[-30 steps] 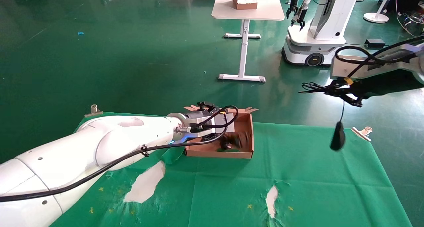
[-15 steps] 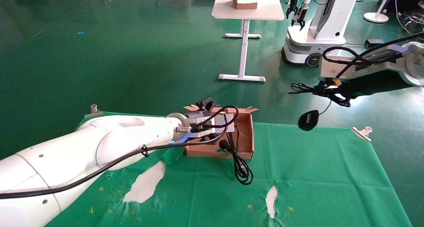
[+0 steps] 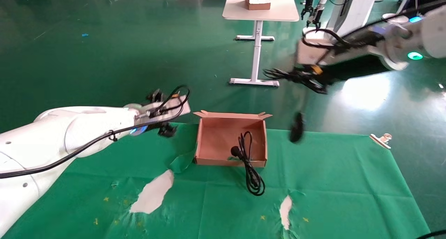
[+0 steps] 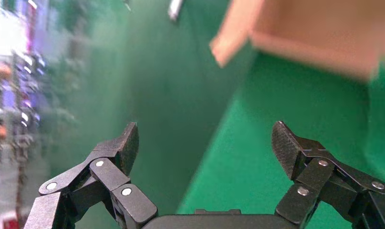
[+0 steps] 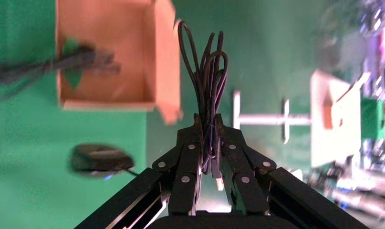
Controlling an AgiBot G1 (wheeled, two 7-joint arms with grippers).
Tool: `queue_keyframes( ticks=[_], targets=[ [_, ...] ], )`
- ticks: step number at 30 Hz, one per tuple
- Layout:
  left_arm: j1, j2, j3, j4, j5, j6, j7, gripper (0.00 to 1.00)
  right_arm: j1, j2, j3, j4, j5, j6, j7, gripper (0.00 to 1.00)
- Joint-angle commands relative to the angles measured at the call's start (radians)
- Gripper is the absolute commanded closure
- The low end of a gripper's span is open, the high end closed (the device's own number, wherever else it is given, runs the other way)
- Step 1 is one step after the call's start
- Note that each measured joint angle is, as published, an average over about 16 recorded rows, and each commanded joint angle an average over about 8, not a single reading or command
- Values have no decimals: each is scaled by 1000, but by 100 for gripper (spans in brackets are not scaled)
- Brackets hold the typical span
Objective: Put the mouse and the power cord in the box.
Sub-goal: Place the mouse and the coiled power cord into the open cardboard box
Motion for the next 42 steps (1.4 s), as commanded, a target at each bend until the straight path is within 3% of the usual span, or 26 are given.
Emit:
queue_keyframes(
  ticks=[1,12,19,20,21,26,28,42],
  targets=[
    [-3,-5,8,30,9,22,-12,0,6,-27,8,-12,18,11,-18,100],
    [-6,-8,20,20,27,28,-43,0,-6,-203,-8,-210,30,67,-152,100],
    [-6,-9,25,14,35,27,-56,0,-60,-253,-43,-287,24,96,-216,99],
    [-7,-9,26,14,36,28,-58,0,-68,-256,-46,-292,26,104,-220,95],
    [-7,-10,27,14,36,28,-59,0,-76,-259,-50,-294,27,112,-225,84],
    [-7,-10,29,13,38,29,-63,0,-100,-268,-60,-300,35,140,-232,22],
    [-7,-10,29,13,38,29,-63,0,-104,-268,-61,-299,38,145,-232,2],
    [-7,-10,28,13,39,28,-62,0,-91,-261,-56,-294,34,132,-230,0]
  ],
)
